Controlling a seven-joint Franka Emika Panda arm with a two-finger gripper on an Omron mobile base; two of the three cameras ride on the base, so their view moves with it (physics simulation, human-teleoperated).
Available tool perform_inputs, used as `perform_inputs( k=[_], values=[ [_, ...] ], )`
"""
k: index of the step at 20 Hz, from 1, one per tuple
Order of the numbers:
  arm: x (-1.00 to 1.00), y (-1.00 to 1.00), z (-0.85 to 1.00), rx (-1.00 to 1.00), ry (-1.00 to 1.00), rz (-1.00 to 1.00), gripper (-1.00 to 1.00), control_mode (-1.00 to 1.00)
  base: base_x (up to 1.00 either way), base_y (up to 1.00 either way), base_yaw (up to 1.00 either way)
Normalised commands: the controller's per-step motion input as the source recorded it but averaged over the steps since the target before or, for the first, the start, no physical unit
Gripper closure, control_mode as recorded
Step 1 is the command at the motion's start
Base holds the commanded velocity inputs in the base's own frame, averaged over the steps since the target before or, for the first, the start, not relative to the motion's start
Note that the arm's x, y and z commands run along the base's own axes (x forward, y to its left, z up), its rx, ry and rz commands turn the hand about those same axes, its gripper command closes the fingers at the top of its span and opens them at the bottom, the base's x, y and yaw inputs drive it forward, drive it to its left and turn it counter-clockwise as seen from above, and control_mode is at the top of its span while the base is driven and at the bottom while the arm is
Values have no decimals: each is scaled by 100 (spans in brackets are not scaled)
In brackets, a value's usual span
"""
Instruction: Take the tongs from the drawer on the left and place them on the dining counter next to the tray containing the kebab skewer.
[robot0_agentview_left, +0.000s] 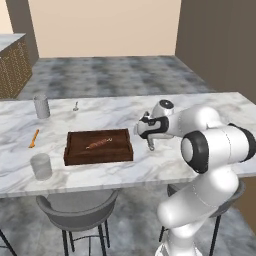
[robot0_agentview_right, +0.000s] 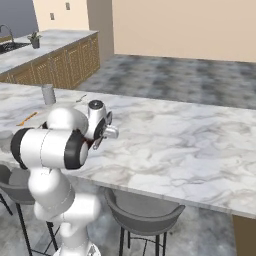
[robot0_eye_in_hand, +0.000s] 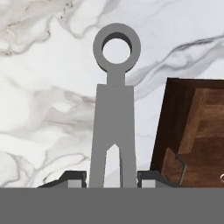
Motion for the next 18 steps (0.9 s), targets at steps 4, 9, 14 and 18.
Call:
perform_inputs(
  k=[4,9,14,18],
  values=[
    [0,17,-28,0,0,0,100,-100,0,0,0],
    [0,14,-22,0,0,0,100,-100,0,0,0],
    [0,0,-17,0,0,0,100,-100,0,0,0],
    [0,0,-20,0,0,0,100,-100,0,0,0]
  ],
)
